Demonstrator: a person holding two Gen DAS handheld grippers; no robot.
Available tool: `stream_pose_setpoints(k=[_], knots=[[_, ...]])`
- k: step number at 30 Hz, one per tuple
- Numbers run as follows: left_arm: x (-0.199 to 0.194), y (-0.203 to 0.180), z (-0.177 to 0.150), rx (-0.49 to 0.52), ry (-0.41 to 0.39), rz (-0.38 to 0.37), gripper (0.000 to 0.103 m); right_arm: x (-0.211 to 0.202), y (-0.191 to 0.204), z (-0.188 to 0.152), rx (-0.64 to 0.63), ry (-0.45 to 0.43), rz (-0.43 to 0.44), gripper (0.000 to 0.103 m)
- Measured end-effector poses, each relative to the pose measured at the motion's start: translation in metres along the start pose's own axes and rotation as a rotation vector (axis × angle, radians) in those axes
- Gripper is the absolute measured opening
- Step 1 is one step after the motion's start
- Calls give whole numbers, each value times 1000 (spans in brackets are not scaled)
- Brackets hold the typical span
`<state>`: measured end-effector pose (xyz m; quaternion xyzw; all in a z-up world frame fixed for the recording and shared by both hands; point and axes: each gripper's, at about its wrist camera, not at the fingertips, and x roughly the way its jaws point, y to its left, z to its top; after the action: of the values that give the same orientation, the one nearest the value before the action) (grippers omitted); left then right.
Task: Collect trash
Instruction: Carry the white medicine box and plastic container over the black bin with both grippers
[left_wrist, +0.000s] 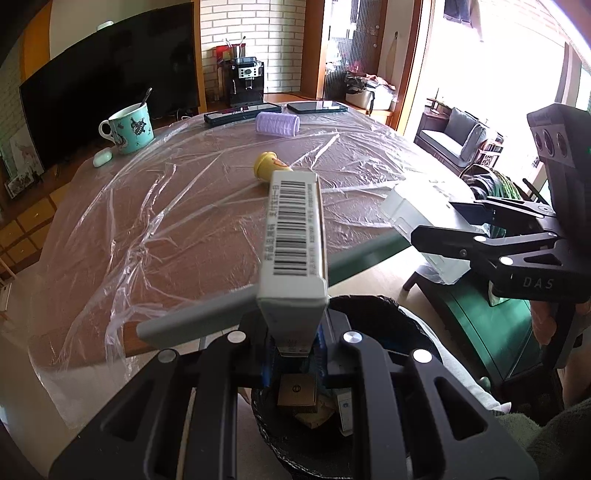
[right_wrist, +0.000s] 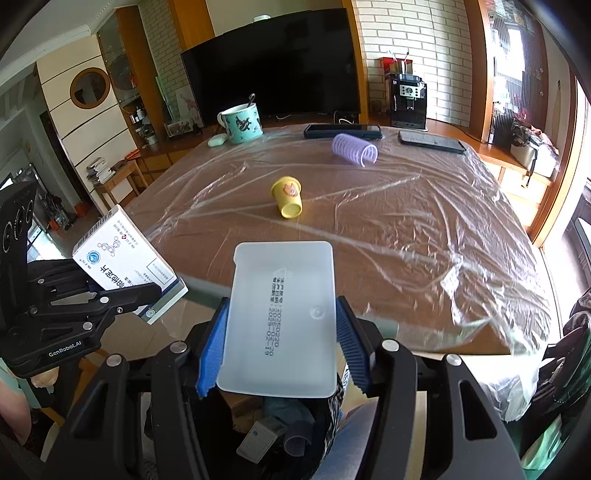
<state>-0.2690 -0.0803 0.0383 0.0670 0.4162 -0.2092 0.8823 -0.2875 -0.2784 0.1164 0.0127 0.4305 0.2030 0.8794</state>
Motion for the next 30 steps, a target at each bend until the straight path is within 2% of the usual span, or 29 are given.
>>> stream_pose_setpoints(k=[13,30], knots=[[2,-16,-25,19,47,-22,19,-4,7,-30,-7,45,17,55],[17,-27,-54,41,119,-11,19,9,14,-59,-22,115,13,55]])
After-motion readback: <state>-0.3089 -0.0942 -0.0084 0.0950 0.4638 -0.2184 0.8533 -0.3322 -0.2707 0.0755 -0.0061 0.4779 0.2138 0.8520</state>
